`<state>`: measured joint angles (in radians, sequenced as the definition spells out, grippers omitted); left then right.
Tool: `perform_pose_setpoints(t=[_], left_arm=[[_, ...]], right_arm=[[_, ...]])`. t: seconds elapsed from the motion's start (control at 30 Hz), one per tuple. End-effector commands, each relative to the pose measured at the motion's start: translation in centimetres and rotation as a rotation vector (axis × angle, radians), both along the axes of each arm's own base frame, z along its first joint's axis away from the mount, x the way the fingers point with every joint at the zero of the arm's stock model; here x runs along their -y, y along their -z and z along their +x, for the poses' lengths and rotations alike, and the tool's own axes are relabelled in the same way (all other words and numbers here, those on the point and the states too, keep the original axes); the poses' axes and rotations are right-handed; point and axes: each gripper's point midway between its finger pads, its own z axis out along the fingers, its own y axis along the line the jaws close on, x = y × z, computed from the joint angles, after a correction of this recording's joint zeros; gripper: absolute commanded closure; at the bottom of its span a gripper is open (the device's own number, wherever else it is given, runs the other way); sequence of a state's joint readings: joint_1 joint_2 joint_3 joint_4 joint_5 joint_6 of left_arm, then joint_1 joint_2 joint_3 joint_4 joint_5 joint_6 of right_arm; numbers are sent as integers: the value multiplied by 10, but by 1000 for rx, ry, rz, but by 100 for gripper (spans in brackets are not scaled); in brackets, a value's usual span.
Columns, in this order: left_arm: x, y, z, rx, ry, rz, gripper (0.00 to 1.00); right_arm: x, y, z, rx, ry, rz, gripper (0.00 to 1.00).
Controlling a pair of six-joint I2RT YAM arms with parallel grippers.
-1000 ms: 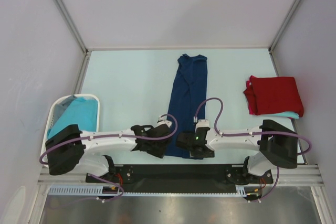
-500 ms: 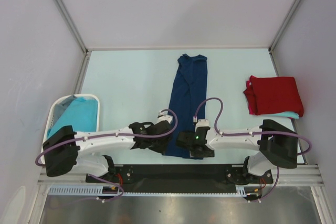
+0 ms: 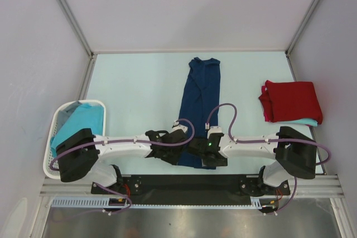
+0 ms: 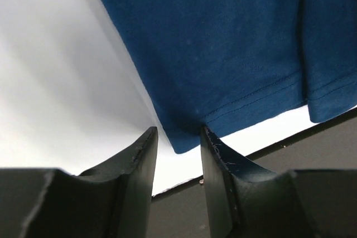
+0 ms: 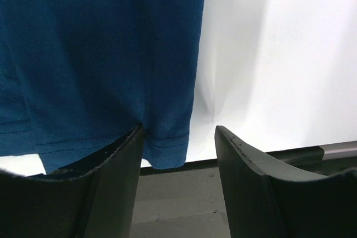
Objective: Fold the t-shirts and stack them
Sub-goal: Grab the bottom of the folded rectangular tshirt with both arms
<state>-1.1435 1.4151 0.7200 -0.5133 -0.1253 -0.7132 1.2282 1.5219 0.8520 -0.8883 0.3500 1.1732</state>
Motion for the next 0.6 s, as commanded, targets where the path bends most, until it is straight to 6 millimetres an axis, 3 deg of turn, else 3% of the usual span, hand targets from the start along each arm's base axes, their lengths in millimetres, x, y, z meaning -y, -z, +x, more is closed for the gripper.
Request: perform_pose_setpoints(t=[0.0,0.2,0.57], left_arm=[[12,-5,3,14,30,-39,59],[12,-5,3,9,29,-33,64],[13,2,-1,-19,18,-35,69]], right_arm=[[5,1,8,29,8,-23,42],[6,2,6,21,2,-19,49],[10,7,1,1,-5,-15,50]])
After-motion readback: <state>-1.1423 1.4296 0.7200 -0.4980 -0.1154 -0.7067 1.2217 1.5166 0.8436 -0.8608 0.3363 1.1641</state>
